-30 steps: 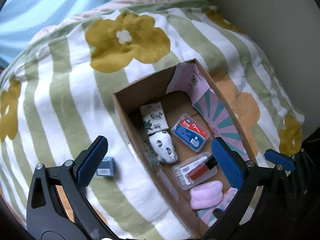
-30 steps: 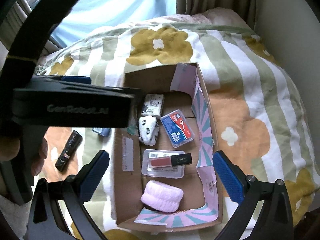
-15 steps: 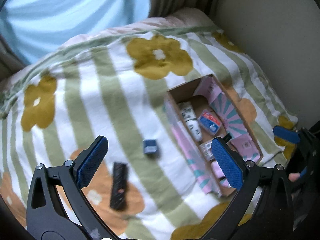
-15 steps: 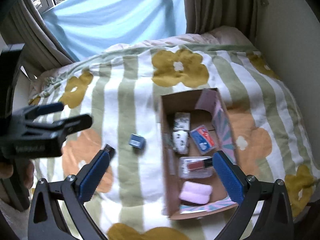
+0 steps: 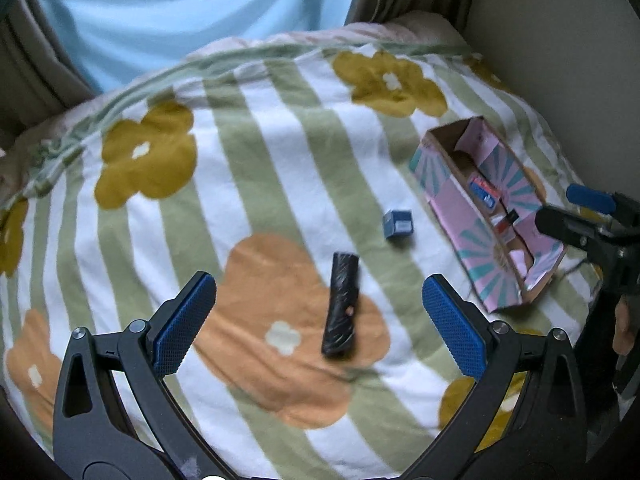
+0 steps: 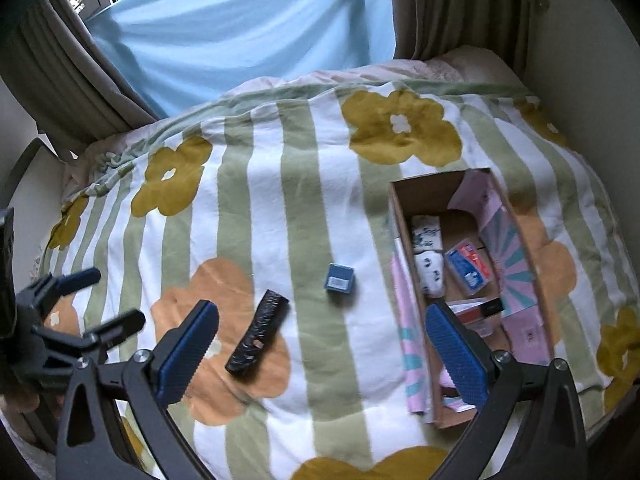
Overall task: Organize objects
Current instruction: 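Withdraw both tools from the box toward the black roll and blue box, then grasp the black rolled bag with the left tool while the right tool grasps the blue box, then carry the black roll and blue box into the cardboard box and release both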
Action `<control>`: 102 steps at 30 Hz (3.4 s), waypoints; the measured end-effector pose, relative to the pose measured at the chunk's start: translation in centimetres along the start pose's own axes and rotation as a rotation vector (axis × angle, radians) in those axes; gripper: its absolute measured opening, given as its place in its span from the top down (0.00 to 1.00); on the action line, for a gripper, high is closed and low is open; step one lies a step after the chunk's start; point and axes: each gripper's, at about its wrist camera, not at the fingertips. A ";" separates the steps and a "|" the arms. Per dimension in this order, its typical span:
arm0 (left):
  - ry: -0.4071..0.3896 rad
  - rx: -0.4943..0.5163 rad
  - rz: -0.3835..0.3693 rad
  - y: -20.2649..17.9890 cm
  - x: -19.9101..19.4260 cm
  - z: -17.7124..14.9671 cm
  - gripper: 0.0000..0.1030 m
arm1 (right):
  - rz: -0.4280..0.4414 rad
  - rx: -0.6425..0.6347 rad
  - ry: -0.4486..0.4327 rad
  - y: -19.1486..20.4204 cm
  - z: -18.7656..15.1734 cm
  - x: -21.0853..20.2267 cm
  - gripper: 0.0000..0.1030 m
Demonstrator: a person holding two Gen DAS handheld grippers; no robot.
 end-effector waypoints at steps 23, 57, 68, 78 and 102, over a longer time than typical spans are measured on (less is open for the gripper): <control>0.184 0.095 -0.128 -1.8 14.7 -1.2 0.16 | -0.082 0.095 0.193 -1.3 0.5 15.1 0.00; 0.258 -0.017 -0.113 -4.3 20.7 -3.3 0.71 | -0.037 0.171 0.260 -4.1 0.0 21.1 0.66; 0.172 -0.066 -0.081 -2.0 14.7 -2.5 0.71 | -0.001 0.072 0.184 -1.8 0.1 14.7 0.66; 0.072 -0.164 -0.027 -1.0 6.0 -2.6 0.71 | 0.039 -0.016 0.136 2.2 0.0 7.5 0.66; -0.014 -0.368 0.071 -5.9 -6.2 -6.3 0.71 | 0.151 -0.125 0.108 -0.2 -5.6 -4.0 0.66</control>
Point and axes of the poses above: each gripper's, at about its wrist camera, not at the fingertips, and x roughly the way its jaws point, y to its left, z to its top, and after that the axes turned 3 degrees about z, right-handed
